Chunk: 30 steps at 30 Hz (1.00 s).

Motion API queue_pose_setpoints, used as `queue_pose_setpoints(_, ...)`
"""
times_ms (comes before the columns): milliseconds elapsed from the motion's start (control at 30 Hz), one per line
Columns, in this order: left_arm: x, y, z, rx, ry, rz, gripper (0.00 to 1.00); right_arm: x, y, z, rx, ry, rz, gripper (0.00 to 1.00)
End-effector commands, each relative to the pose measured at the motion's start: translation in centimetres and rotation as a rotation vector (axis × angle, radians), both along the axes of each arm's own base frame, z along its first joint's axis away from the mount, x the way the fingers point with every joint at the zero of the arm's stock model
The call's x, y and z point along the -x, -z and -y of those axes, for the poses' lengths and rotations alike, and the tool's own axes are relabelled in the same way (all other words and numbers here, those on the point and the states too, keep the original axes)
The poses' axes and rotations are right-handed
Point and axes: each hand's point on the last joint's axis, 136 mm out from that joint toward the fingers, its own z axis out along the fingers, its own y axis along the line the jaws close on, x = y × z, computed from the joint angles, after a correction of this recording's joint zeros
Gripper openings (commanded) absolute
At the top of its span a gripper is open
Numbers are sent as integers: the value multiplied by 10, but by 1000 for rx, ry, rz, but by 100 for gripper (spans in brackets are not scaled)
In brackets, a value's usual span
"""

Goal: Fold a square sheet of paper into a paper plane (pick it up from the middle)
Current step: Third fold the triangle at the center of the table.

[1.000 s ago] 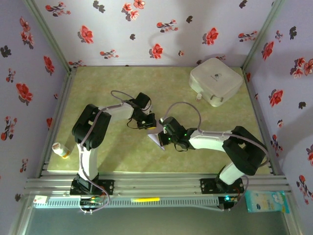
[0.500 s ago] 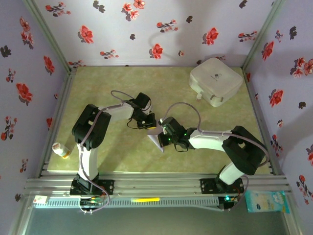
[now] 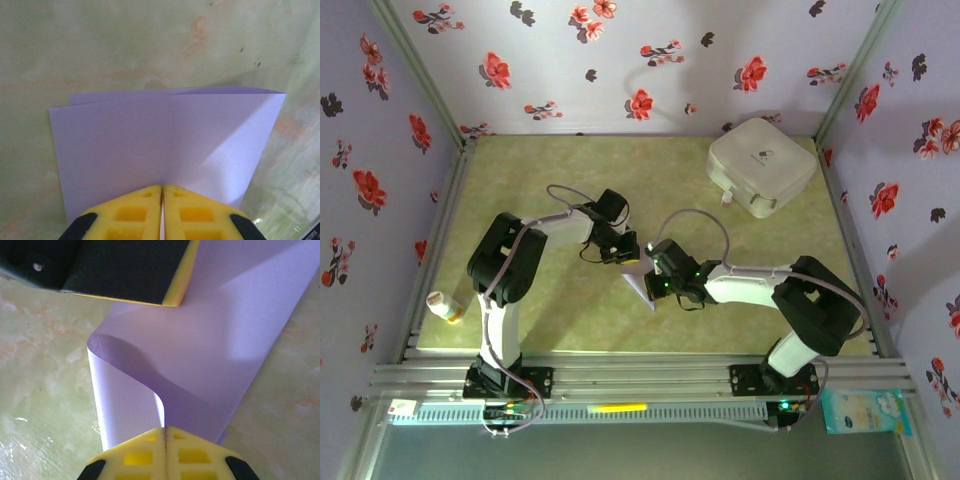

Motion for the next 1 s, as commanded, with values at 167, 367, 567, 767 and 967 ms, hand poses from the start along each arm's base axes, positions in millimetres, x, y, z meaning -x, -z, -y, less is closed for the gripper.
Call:
queue_pose_setpoints(167, 2, -5, -1, -26, -5, -1, 10, -6, 0, 0, 22, 15, 0, 0)
queue_pose_setpoints(367, 2, -5, -1, -24, -6, -1, 10, -8, -1, 1, 32, 12, 13, 0)
queue_pose_setpoints(567, 2, -3, -2, -25, -7, -3, 10, -10, 0, 0, 37, 18, 9, 0)
queue_pose_setpoints(767, 3, -3, -2, -27, -6, -3, 10, -8, 3, 2, 41, 24, 2, 0)
queue_pose_setpoints(967, 3, -3, -2, -27, -6, -3, 10, -8, 2, 3, 48, 23, -4, 0)
